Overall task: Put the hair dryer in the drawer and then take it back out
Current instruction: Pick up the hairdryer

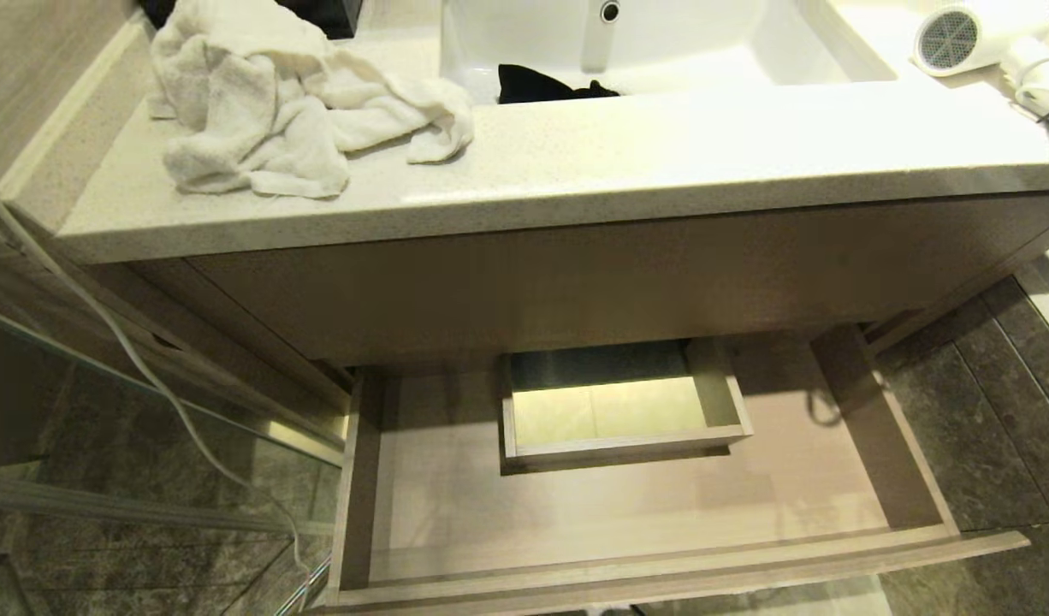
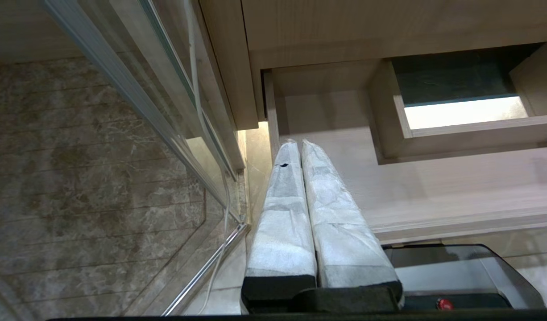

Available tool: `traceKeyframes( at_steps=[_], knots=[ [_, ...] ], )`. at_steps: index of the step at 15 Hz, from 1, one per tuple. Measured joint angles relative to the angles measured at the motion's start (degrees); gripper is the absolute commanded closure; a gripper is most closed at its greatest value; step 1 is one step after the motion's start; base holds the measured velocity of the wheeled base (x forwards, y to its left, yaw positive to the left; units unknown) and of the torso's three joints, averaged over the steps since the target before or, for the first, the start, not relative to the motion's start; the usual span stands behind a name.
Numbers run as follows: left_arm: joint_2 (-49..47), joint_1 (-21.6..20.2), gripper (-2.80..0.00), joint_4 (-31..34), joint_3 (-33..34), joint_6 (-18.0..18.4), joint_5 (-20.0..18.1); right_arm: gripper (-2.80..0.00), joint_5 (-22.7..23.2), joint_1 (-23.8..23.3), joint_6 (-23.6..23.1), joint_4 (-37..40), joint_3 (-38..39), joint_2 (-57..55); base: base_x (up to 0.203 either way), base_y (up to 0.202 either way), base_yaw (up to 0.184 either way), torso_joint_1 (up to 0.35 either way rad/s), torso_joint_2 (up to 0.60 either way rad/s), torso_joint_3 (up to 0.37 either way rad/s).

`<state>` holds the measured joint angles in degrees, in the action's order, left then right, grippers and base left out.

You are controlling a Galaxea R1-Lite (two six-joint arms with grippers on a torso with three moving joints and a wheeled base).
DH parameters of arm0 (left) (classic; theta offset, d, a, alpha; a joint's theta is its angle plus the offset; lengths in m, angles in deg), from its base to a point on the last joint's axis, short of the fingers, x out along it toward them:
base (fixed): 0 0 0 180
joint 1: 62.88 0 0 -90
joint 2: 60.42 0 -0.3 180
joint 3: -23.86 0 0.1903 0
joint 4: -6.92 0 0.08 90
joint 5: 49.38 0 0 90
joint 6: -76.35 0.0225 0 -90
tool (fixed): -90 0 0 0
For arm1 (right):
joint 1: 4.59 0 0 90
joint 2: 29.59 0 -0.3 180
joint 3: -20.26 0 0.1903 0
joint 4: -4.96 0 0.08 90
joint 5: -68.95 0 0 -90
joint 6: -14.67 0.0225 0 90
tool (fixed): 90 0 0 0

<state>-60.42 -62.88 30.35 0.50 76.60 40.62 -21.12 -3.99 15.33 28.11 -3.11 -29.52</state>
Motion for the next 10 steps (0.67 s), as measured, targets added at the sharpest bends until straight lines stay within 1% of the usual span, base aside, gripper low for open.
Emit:
traceKeyframes(
  at_steps=[6, 10],
  knots=[
    [0.0, 0.0, 0.0, 0.0, 0.0, 0.0, 0.0, 0.0, -0.1, 0.0, 0.0, 0.1, 0.0, 0.0, 0.0, 0.0, 0.0, 0.303, -0.58, -0.285],
    [0.0, 0.0, 0.0, 0.0, 0.0, 0.0, 0.0, 0.0, 0.0, 0.0, 0.0, 0.2, 0.0, 0.0, 0.0, 0.0, 0.0, 0.224, -0.43, -0.208]
  ],
)
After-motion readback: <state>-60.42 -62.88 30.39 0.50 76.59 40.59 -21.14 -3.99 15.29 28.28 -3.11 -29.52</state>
